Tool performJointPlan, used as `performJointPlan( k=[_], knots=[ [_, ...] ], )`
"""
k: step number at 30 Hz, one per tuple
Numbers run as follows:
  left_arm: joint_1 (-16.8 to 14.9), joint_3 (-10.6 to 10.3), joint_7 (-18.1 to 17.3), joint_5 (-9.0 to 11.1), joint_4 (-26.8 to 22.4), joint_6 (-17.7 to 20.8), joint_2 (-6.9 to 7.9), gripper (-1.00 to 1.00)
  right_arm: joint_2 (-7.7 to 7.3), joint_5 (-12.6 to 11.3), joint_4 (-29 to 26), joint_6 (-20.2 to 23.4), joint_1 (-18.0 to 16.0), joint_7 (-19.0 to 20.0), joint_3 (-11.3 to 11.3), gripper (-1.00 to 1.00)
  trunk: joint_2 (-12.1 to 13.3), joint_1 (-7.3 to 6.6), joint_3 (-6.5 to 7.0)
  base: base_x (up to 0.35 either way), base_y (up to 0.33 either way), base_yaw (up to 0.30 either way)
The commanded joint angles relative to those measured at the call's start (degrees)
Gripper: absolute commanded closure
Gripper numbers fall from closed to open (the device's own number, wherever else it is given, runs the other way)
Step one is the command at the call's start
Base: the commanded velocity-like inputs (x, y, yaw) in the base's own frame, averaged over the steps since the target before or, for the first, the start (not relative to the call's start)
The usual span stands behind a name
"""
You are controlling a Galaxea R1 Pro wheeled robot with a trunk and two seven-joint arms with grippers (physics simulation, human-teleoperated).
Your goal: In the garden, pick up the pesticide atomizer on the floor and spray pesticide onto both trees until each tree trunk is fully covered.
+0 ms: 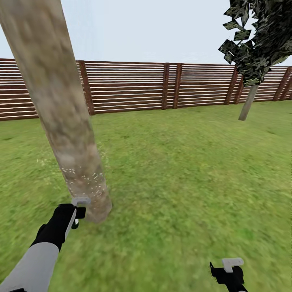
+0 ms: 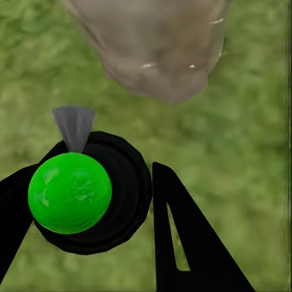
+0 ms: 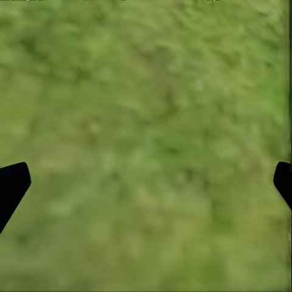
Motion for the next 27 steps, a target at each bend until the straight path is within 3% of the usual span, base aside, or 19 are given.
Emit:
performJointPlan(
  k=[1,11,17,24,27],
  knots=[
    [0.00,0.01,0.00,-0.02,0.00,0.00,0.02,1.00,0.00,0.00,0.00,0.00,0.00,0.02,0.00,-1.00,0.00,0.00,0.00,0.130,-0.273,0.000],
    [-0.01,0.28,0.00,-0.11,-0.25,-0.07,0.07,1.00,0.10,0.00,0.00,0.00,0.00,0.07,0.02,-1.00,0.00,0.00,0.00,0.123,-0.243,0.056],
    [0.00,1.04,0.00,-0.14,-0.66,-0.10,0.37,1.00,0.18,0.00,0.08,0.00,0.00,0.07,0.02,-1.00,0.00,0.00,0.00,-0.184,-0.225,0.272],
    [0.00,2.40,-0.23,0.00,0.17,-1.78,0.02,1.00,0.25,0.04,0.09,0.00,0.00,0.07,0.02,-1.00,0.00,0.00,0.00,-0.326,-0.028,0.244],
    [0.00,2.26,-1.15,3.53,2.63,-7.60,0.27,1.00,0.36,0.08,0.15,0.05,0.00,0.12,0.02,-1.00,0.00,0.00,0.00,-0.340,0.000,0.007]
  ],
)
